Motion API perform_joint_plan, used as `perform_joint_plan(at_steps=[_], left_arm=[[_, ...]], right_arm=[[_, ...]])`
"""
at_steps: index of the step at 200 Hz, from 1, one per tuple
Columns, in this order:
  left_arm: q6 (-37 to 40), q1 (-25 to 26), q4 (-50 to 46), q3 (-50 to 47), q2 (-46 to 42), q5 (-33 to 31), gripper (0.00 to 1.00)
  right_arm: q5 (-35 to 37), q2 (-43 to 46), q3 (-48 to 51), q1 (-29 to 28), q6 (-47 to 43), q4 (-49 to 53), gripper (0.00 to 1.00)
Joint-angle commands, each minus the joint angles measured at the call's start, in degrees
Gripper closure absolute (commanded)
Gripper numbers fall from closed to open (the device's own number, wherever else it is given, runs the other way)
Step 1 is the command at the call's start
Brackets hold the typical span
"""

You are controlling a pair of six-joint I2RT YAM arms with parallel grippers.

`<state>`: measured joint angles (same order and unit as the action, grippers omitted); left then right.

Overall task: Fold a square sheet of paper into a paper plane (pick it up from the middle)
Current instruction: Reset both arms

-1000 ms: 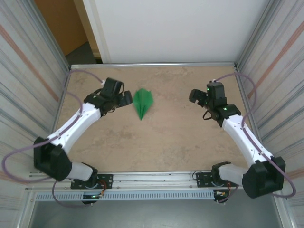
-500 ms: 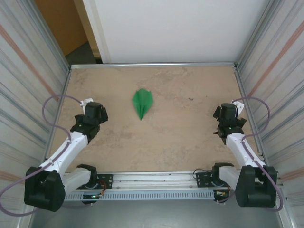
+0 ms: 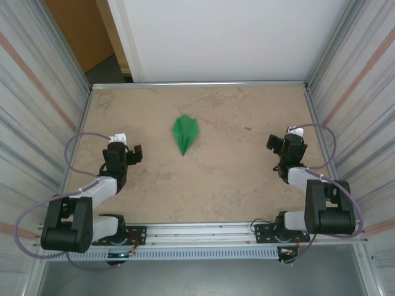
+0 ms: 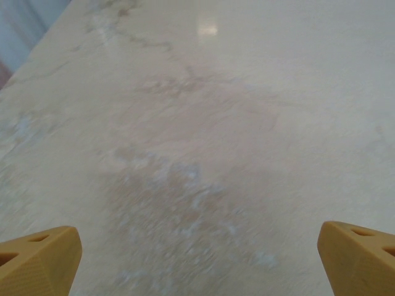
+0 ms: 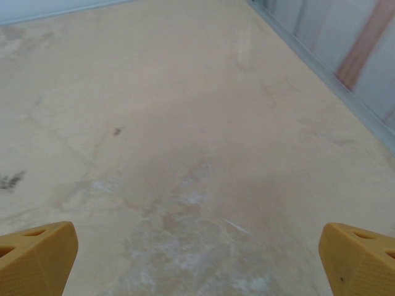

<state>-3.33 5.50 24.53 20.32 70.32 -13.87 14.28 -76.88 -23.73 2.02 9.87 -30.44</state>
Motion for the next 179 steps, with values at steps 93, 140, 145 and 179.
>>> perform_joint_plan(at_steps=[93, 140, 145, 179], left_arm=[[6.52, -4.78, 23.39, -0.21, 11.86, 15.09, 0.01], [6.25, -4.79, 22.84, 1.69, 15.74, 14.60, 0.01], [6.31, -4.79, 23.13, 2.06, 16.21, 14.25, 0.01], [6.84, -3.76, 21.13, 3.00, 16.30, 12.28, 0.01]], right_arm=[[-11.73, -11.22, 1.32, 0.43, -3.68, -16.91, 0.01], [-10.84, -11.36, 0.77, 0.05, -3.89, -16.07, 0.01], [-10.84, -11.31, 0.71, 0.02, -3.88, -16.02, 0.01], [-10.78, -11.37, 0.74, 0.05, -3.83, -15.99, 0.01]])
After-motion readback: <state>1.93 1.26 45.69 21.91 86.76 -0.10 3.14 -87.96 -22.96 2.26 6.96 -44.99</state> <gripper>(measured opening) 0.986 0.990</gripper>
